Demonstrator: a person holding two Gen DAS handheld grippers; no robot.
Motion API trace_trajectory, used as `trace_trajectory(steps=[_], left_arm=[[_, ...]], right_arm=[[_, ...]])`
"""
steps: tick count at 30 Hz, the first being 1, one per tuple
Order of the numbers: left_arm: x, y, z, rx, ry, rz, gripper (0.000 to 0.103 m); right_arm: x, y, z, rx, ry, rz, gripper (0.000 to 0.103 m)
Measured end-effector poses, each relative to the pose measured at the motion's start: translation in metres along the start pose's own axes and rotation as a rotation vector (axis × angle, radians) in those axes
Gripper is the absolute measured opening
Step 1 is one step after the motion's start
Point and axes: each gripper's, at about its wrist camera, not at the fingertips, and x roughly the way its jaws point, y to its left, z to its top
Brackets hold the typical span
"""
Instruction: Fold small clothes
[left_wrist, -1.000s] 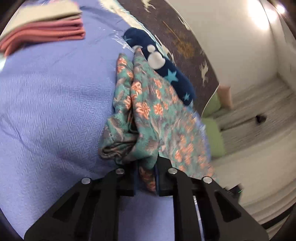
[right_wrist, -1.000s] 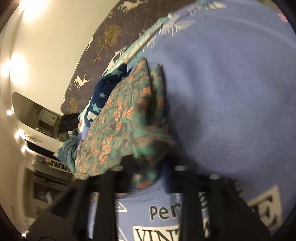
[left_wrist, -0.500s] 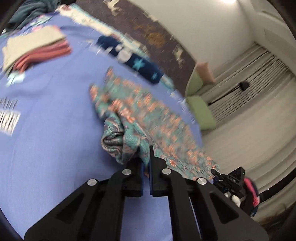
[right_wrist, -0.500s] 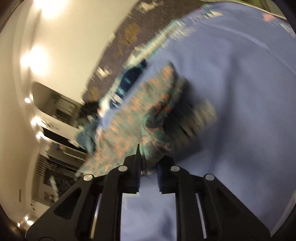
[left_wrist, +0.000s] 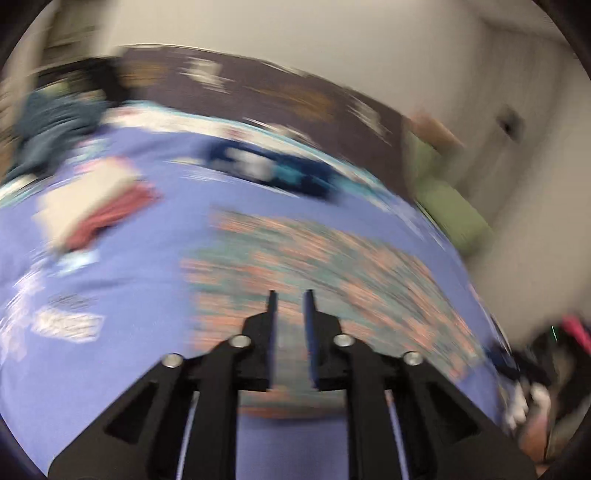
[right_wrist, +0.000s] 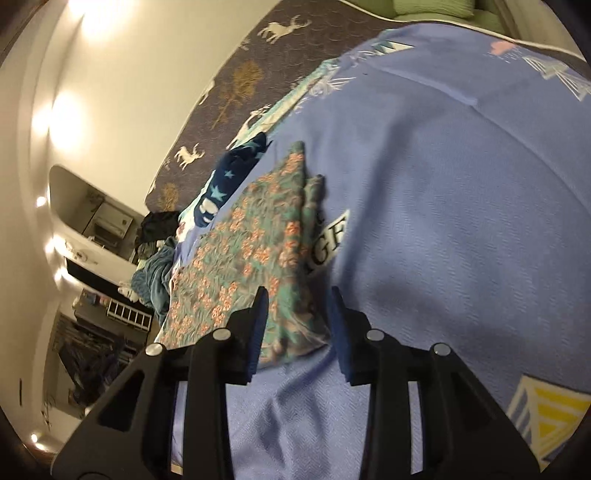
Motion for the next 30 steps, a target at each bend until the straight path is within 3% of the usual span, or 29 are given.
trace_trajectory(steps=[1, 4, 8, 11, 14, 18, 20, 21, 22, 23, 26, 28, 30], left_arm=[[0.017, -0.029, -0.003, 0.072, 0.051, -0.055, 0.031], [0.059, -0.112, -0.023, 0.287, 0.188, -0.186, 0.04], [0.091, -0.194, -0.056, 0.484, 0.273, -0.309, 0.05], [0.116, -0.24, -0.076, 0.607, 0.317, -0.333, 0.051], [0.139, -0.264, -0.088, 0.677, 0.339, -0.306, 0.051], [0.142, -0.282, -0.103, 0.727, 0.329, -0.278, 0.063], [0.149, -0.29, -0.107, 0.77, 0.301, -0.242, 0.062], [0.152, -0.287, -0.105, 0.763, 0.293, -0.231, 0.046], [0.153, -0.281, -0.098, 0.722, 0.307, -0.227, 0.019], [0.155, -0.27, -0.089, 0.651, 0.331, -0.237, 0.013], [0.155, -0.224, -0.061, 0.385, 0.373, -0.3, 0.009], [0.148, -0.204, -0.055, 0.298, 0.36, -0.355, 0.009], [0.144, -0.198, -0.054, 0.268, 0.348, -0.361, 0.009]], right_arm=[[0.001, 0.0, -0.002, -0.007, 0.001, 0.005, 0.035], [-0.002, -0.009, -0.01, 0.004, 0.002, 0.022, 0.035], [-0.014, -0.027, -0.017, 0.034, -0.009, 0.05, 0.035], [-0.024, -0.038, -0.024, 0.038, -0.007, 0.05, 0.035], [-0.032, -0.046, -0.021, 0.049, -0.004, 0.052, 0.035], [-0.038, -0.047, -0.013, 0.017, -0.002, 0.028, 0.038], [-0.039, -0.049, -0.009, 0.008, 0.003, 0.031, 0.039], [-0.039, -0.05, -0.006, 0.005, 0.001, 0.031, 0.04], [-0.04, -0.051, -0.005, 0.004, 0.0, 0.031, 0.04], [-0.04, -0.05, -0.002, 0.003, -0.002, 0.032, 0.04], [-0.041, -0.047, 0.004, -0.024, 0.0, 0.034, 0.042], [-0.038, -0.044, 0.009, -0.05, 0.011, 0.028, 0.042], [-0.033, -0.038, 0.017, -0.076, 0.026, 0.022, 0.042]])
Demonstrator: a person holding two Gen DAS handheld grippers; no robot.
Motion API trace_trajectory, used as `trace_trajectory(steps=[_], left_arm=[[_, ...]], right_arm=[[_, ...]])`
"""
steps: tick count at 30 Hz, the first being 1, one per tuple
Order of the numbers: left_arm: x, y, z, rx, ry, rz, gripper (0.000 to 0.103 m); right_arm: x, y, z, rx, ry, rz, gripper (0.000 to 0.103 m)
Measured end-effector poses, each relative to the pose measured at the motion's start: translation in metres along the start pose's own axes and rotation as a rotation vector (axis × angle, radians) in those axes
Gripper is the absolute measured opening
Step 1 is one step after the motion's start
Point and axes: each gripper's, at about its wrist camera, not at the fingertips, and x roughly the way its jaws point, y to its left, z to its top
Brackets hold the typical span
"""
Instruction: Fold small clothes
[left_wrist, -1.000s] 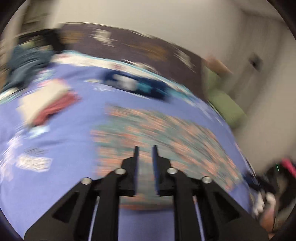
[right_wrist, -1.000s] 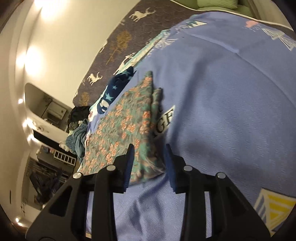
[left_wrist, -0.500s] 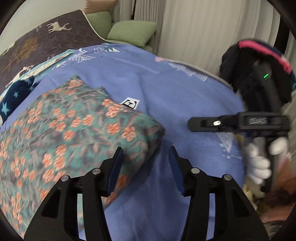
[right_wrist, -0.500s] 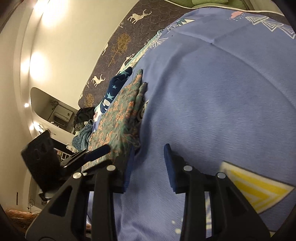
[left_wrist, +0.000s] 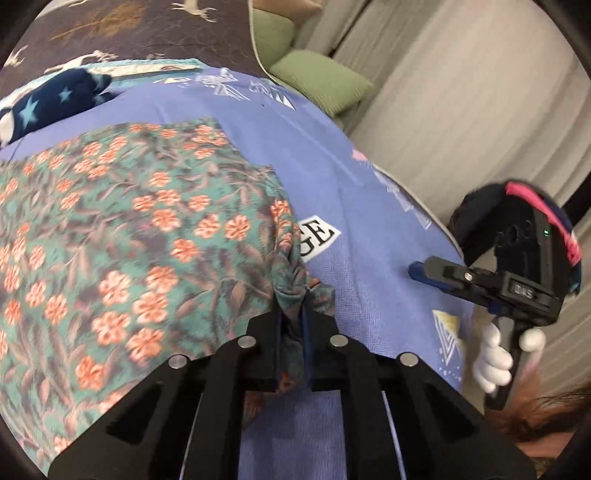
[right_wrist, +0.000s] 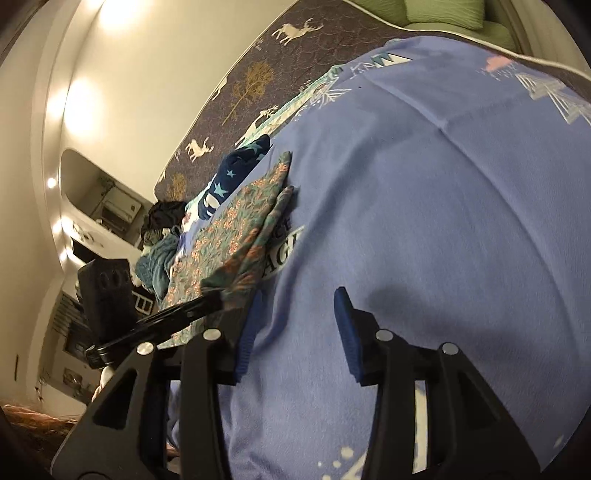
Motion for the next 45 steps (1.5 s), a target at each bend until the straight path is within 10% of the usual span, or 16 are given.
trace_trajectory(steps=[9, 17, 18, 19, 20, 27, 32, 39, 45], left_arm=[[-0.015, 0.004, -0.01, -0.049, -0.034, -0.017, 0.009], [-0.017, 0.012, -0.012, -0.075, -0.048, -0.024, 0.009], [-0.017, 0.013, -0.012, -0.077, -0.047, -0.025, 0.009], [-0.016, 0.015, -0.012, -0.079, -0.046, -0.025, 0.009], [-0.016, 0.016, -0.012, -0.081, -0.046, -0.028, 0.009], [-0.006, 0.002, -0.013, -0.029, -0.007, -0.14, 0.007], [0.018, -0.021, -0.022, 0.039, 0.062, -0.174, 0.007], [0.002, -0.016, -0.02, 0.046, 0.023, -0.139, 0.009], [-0.014, 0.023, -0.013, -0.016, -0.039, -0.007, 0.019]], right_arm=[[0.069, 0.039, 0.053, -0.141, 0.153, 0.028, 0.044], [0.155, 0.027, 0.097, -0.013, 0.286, 0.056, 0.048], [0.163, 0.023, 0.101, 0.016, 0.287, 0.056, 0.045], [0.168, 0.02, 0.103, 0.036, 0.281, 0.057, 0.013], [0.171, 0.021, 0.107, 0.05, 0.266, 0.069, 0.006], [0.155, 0.028, 0.125, -0.006, 0.117, 0.016, 0.005], [0.16, -0.002, 0.117, 0.064, 0.166, 0.019, 0.018], [0.095, 0.023, 0.094, -0.157, 0.204, 0.11, 0.023], [0.065, 0.044, 0.04, -0.451, 0.328, 0.21, 0.053]])
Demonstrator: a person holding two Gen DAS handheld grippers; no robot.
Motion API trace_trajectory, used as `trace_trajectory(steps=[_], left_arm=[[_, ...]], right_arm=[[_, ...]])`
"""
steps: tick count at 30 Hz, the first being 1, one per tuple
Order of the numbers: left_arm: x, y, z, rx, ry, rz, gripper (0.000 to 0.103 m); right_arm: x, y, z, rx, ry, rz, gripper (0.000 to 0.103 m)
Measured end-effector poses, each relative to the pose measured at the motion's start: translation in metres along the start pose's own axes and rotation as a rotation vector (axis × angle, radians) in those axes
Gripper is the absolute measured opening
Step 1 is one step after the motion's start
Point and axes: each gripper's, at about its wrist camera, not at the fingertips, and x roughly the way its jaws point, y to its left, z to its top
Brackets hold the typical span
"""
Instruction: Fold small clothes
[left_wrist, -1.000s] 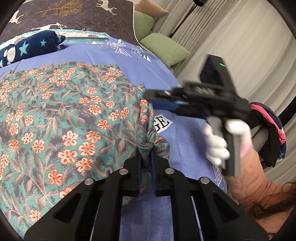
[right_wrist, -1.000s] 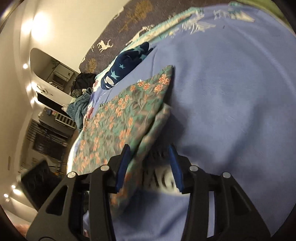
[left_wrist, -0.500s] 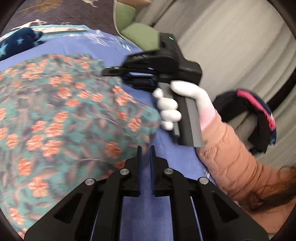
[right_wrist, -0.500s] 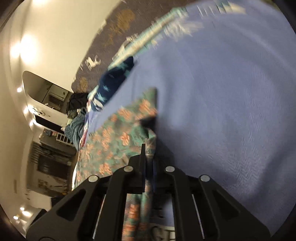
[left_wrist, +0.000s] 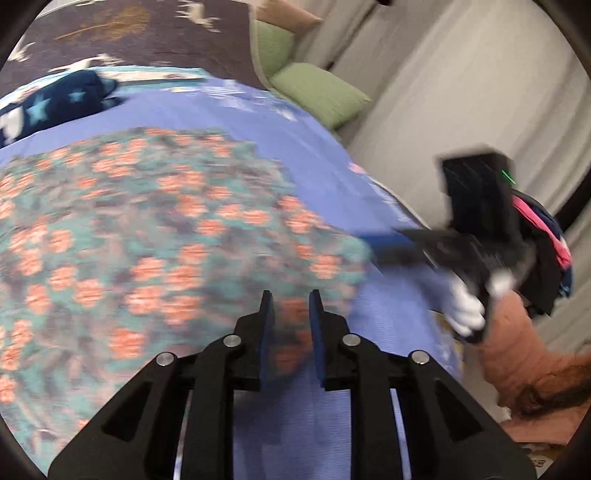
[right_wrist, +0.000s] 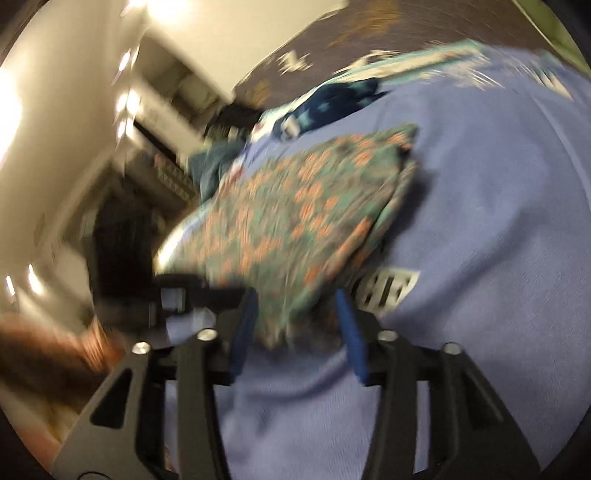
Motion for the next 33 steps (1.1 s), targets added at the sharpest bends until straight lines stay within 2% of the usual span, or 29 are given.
trace_trajectory(steps=[3, 6, 8, 9, 10, 12, 14, 16, 20, 23, 26, 27, 28, 29, 30, 32, 33], left_arm=[[0.001, 0.023, -0.006, -0.057, 0.012, 0.072, 0.019], [-0.003, 0.037, -0.011, -0.109, 0.003, 0.064, 0.019], [-0.008, 0.038, -0.013, -0.117, -0.009, 0.069, 0.02], [-0.009, 0.038, -0.013, -0.115, -0.01, 0.074, 0.02], [-0.011, 0.039, -0.014, -0.113, -0.01, 0.08, 0.02], [-0.015, 0.042, -0.018, -0.117, -0.013, 0.088, 0.02], [-0.014, 0.043, -0.019, -0.129, -0.02, 0.081, 0.02], [-0.014, 0.045, -0.019, -0.133, -0.024, 0.075, 0.02], [-0.012, 0.044, -0.021, -0.108, -0.021, 0.073, 0.022], [-0.011, 0.043, -0.022, -0.091, -0.021, 0.074, 0.023], [-0.01, 0.037, -0.021, -0.061, -0.015, 0.088, 0.025], [-0.008, 0.033, -0.02, -0.043, -0.011, 0.094, 0.026], [-0.007, 0.031, -0.02, -0.034, -0.011, 0.099, 0.027], [-0.007, 0.03, -0.019, -0.027, -0.011, 0.104, 0.028], [-0.007, 0.028, -0.02, -0.021, -0.012, 0.11, 0.029], [-0.007, 0.027, -0.021, -0.012, -0.017, 0.115, 0.03], [-0.007, 0.027, -0.021, -0.012, -0.019, 0.115, 0.031]], right_arm=[[0.013, 0.02, -0.012, -0.142, 0.059, -0.062, 0.065], [0.023, 0.031, -0.018, -0.254, 0.108, -0.134, 0.066], [0.031, 0.032, -0.019, -0.291, 0.155, -0.132, 0.066], [0.034, 0.035, -0.021, -0.306, 0.179, -0.13, 0.06], [0.036, 0.039, -0.022, -0.324, 0.2, -0.133, 0.038], [0.029, 0.048, -0.019, -0.328, 0.206, -0.094, 0.006], [0.003, 0.041, -0.007, -0.258, 0.093, -0.012, 0.005], [-0.015, 0.022, -0.001, -0.169, 0.034, -0.035, 0.003], [-0.028, -0.006, -0.017, -0.091, 0.06, -0.059, 0.0], [-0.033, -0.008, -0.024, -0.078, 0.081, -0.06, 0.0], [-0.043, -0.005, -0.022, -0.056, 0.032, -0.057, 0.005], [-0.039, 0.001, -0.016, -0.046, 0.009, -0.063, 0.019], [-0.039, 0.001, -0.012, -0.025, -0.016, -0.062, 0.054], [-0.037, 0.001, -0.008, -0.01, -0.031, -0.054, 0.065], [-0.034, 0.002, -0.008, -0.013, -0.031, -0.051, 0.069], [-0.013, 0.004, -0.008, -0.015, 0.017, -0.048, 0.067], [-0.002, 0.004, -0.01, -0.003, 0.036, -0.053, 0.042]])
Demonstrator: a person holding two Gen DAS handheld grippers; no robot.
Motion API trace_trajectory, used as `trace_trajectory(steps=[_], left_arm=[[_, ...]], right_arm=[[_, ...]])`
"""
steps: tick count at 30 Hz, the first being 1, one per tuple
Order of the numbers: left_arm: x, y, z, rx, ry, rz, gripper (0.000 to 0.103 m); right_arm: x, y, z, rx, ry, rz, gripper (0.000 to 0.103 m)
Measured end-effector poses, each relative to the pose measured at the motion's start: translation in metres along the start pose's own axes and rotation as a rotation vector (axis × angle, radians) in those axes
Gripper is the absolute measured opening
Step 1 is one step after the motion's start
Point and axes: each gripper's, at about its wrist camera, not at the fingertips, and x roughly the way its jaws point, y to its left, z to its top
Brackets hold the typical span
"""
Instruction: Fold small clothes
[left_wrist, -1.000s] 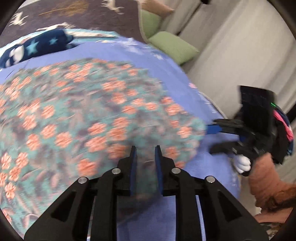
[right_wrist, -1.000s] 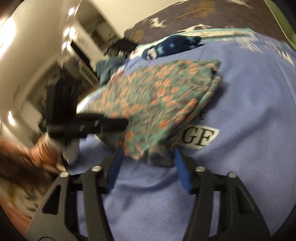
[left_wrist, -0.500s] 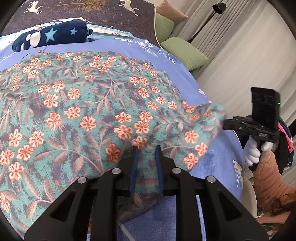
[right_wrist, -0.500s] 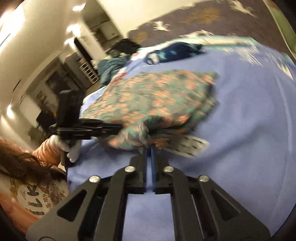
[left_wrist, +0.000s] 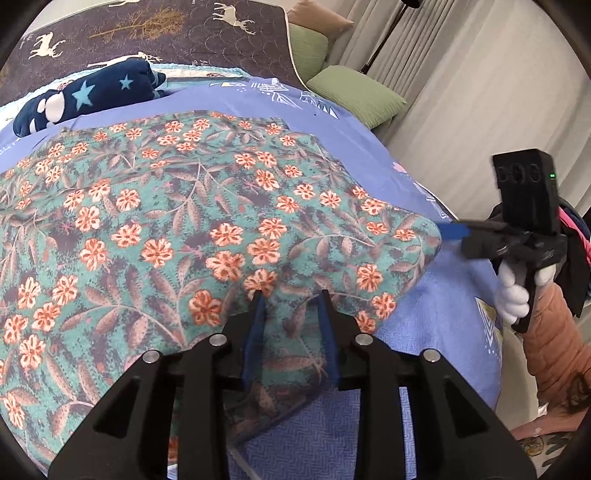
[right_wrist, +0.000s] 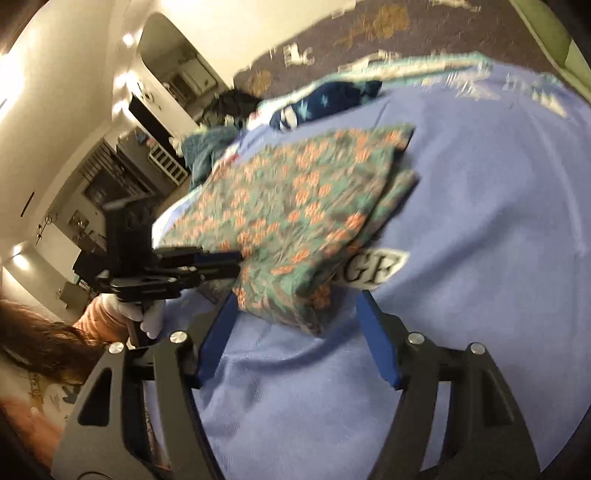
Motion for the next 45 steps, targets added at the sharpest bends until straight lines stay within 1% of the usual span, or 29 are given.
trace_trajectory(steps=[1, 2, 3, 5, 6, 8, 9, 10, 11, 13, 14, 17, 18, 20, 22, 23, 24, 25, 26, 27, 29, 30, 31, 32, 34, 36, 40, 42, 45], left_arm=[[0.0, 0.0, 0.0, 0.0, 0.0, 0.0, 0.031], [0.0, 0.0, 0.0, 0.001, 0.0, 0.001, 0.031], [-0.001, -0.001, 0.0, 0.004, 0.0, 0.004, 0.031], [-0.002, -0.001, -0.002, 0.013, -0.003, -0.005, 0.032], [-0.003, -0.002, -0.002, 0.013, -0.005, -0.012, 0.032], [-0.003, 0.0, -0.003, 0.012, 0.0, -0.021, 0.032], [-0.003, 0.0, -0.004, 0.01, 0.0, -0.023, 0.032], [-0.003, 0.001, -0.004, 0.01, -0.001, -0.026, 0.032], [-0.004, 0.0, -0.005, 0.011, -0.002, -0.025, 0.032], [-0.005, 0.0, -0.006, 0.015, -0.001, -0.022, 0.032], [-0.006, 0.0, -0.006, 0.017, 0.0, -0.022, 0.032], [-0.011, 0.0, -0.008, 0.022, -0.003, -0.021, 0.032], [-0.013, 0.001, -0.009, 0.021, -0.006, -0.022, 0.032], [-0.018, 0.004, -0.014, 0.01, -0.009, -0.024, 0.032], [-0.024, 0.008, -0.02, -0.002, -0.01, -0.017, 0.032], [-0.028, 0.01, -0.023, -0.005, -0.012, -0.002, 0.032], [-0.035, 0.016, -0.028, -0.011, -0.019, 0.023, 0.032], [-0.042, 0.021, -0.03, -0.022, -0.028, 0.042, 0.032], [-0.051, 0.028, -0.034, -0.04, -0.038, 0.063, 0.032], [-0.06, 0.037, -0.038, -0.062, -0.052, 0.083, 0.032], [-0.085, 0.061, -0.049, -0.123, -0.091, 0.133, 0.032], [-0.097, 0.072, -0.054, -0.153, -0.111, 0.159, 0.032], [-0.116, 0.088, -0.063, -0.196, -0.144, 0.193, 0.032], [-0.126, 0.098, -0.068, -0.219, -0.161, 0.212, 0.033], [-0.155, 0.122, -0.082, -0.281, -0.21, 0.268, 0.033], [-0.177, 0.143, -0.093, -0.326, -0.243, 0.302, 0.033], [-0.214, 0.18, -0.119, -0.411, -0.295, 0.372, 0.033], [-0.228, 0.194, -0.131, -0.449, -0.327, 0.379, 0.033], [-0.239, 0.209, -0.145, -0.487, -0.353, 0.371, 0.033]], right_arm=[[0.012, 0.0, 0.0, 0.027, 0.035, -0.009, 0.007], [0.019, 0.001, 0.001, 0.055, 0.062, -0.012, 0.005], [0.016, 0.008, 0.002, 0.067, 0.034, -0.022, 0.005], [-0.01, 0.03, 0.005, -0.024, -0.056, 0.045, 0.005], [-0.016, 0.031, 0.004, -0.042, -0.057, 0.036, 0.005], [-0.01, 0.025, -0.001, -0.072, 0.006, -0.119, 0.005], [0.004, 0.013, -0.007, -0.042, 0.095, -0.211, 0.007], [0.011, 0.005, -0.012, -0.021, 0.137, -0.262, 0.009], [0.008, 0.002, -0.015, 0.009, 0.119, -0.259, 0.01], [-0.003, 0.007, -0.011, 0.034, 0.074, -0.25, 0.022], [-0.014, 0.018, -0.005, 0.012, 0.02, -0.253, 0.023], [-0.027, 0.044, 0.011, -0.038, -0.076, -0.206, 0.023], [-0.026, 0.054, 0.017, -0.059, -0.102, -0.188, 0.023], [-0.011, 0.063, 0.025, -0.084, -0.11, -0.172, 0.025], [0.011, 0.06, 0.026, -0.059, -0.074, -0.224, 0.026], [0.027, 0.05, 0.026, -0.035, -0.026, -0.308, 0.025], [0.045, 0.034, 0.021, -0.018, 0.031, -0.451, 0.017], [0.051, 0.024, 0.016, -0.012, 0.039, -0.484, 0.017], [0.044, 0.02, 0.012, 0.01, -0.017, -0.443, 0.017], [0.039, 0.021, 0.012, 0.038, -0.021, -0.441, 0.017], [0.03, 0.029, 0.014, 0.061, -0.033, -0.494, 0.022], [0.027, 0.038, 0.016, 0.044, -0.046, -0.544, 0.023], [0.023, 0.049, 0.017, 0.023, -0.068, -0.557, 0.023], [0.021, 0.062, 0.019, 0.008, -0.087, -0.54, 0.023], [0.022, 0.089, 0.02, -0.044, -0.113, -0.509, 0.033], [0.034, 0.119, 0.022, -0.122, -0.118, -0.495, 0.04], [0.083, 0.192, 0.024, -0.321, -0.077, -0.411, 0.042], [0.122, 0.237, 0.022, -0.457, -0.033, -0.349, 0.044], [0.174, 0.289, 0.016, -0.652, 0.01, -0.32, 0.05]])
